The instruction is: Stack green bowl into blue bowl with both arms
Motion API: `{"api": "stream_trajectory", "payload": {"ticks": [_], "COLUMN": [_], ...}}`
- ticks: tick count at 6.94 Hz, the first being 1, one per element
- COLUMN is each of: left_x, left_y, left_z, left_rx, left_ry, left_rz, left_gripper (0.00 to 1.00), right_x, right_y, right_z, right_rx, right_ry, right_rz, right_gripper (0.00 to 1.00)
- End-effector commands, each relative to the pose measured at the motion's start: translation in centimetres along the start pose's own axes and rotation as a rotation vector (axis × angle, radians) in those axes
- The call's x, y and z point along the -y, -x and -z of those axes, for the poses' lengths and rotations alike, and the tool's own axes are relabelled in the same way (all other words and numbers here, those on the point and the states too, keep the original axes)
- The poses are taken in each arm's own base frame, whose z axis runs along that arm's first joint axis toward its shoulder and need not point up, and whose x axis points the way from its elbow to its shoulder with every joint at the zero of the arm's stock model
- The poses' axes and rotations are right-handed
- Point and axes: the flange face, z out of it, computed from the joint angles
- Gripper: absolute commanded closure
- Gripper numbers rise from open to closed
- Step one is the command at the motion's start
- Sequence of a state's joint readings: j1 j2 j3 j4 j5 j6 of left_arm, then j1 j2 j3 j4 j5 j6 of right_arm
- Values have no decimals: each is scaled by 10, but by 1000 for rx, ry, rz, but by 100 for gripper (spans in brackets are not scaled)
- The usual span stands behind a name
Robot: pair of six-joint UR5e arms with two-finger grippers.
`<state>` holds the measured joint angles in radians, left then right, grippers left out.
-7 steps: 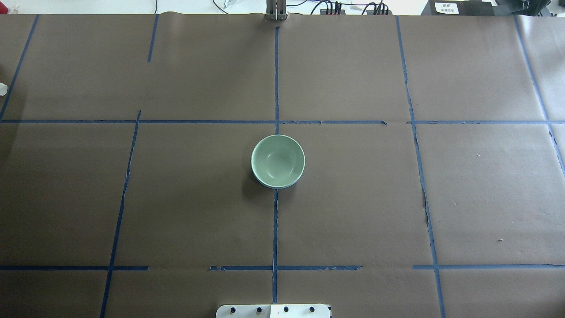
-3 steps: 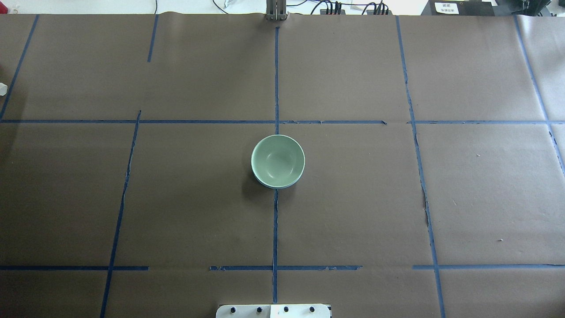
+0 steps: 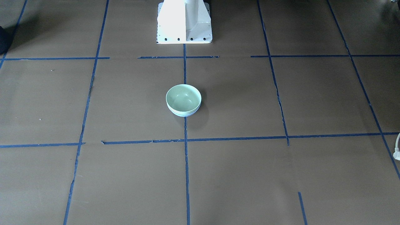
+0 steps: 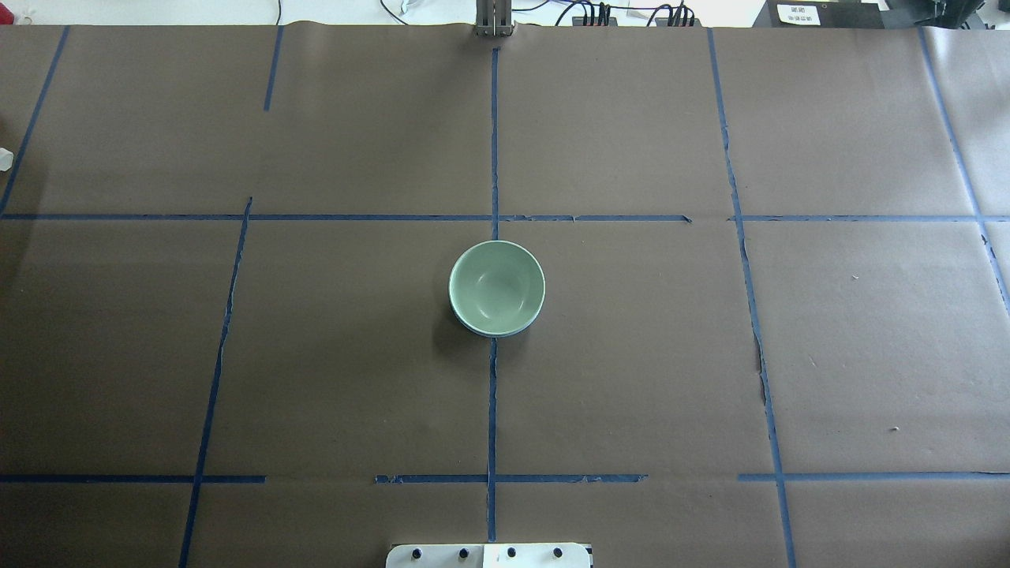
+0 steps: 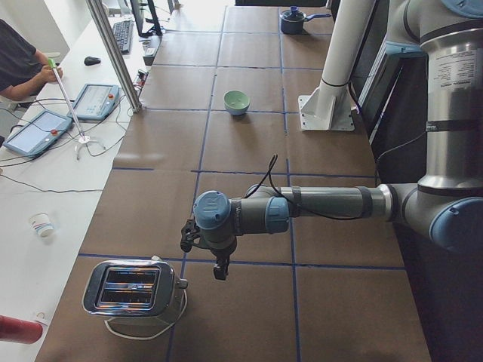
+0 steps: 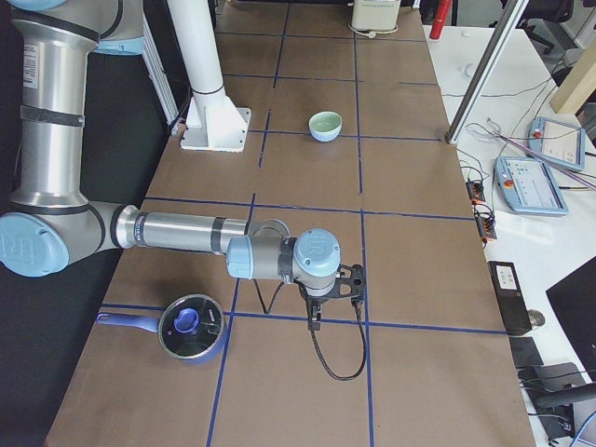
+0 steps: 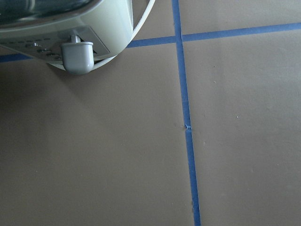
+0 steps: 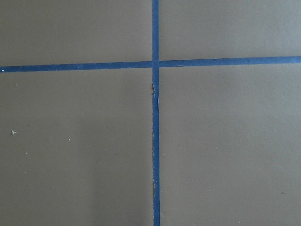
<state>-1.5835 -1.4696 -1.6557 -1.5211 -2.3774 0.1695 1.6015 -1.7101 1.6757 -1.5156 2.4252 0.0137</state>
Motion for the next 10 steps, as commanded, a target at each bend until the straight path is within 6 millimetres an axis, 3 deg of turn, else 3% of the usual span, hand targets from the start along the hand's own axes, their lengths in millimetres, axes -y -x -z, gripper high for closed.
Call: {"api": "stream_trajectory", "payload": {"ticks": [1,4,10], "left_x": [2,0,6], "left_y": [-3,6,3], "left_z": [3,15,23], "left_rx": [3,5,9], "left_ry": [-8,-35,-52], "left_rz": [-5,16,33], "left_gripper": [0,0,0], "right_x": [1,1,6], "right_y": [1,1,5], "right_z": [1,1,4], "right_rx": [0,0,0], "right_ry": [-3,-3,-11], "right_rz": [3,3,12], "right_gripper": [0,0,0]}}
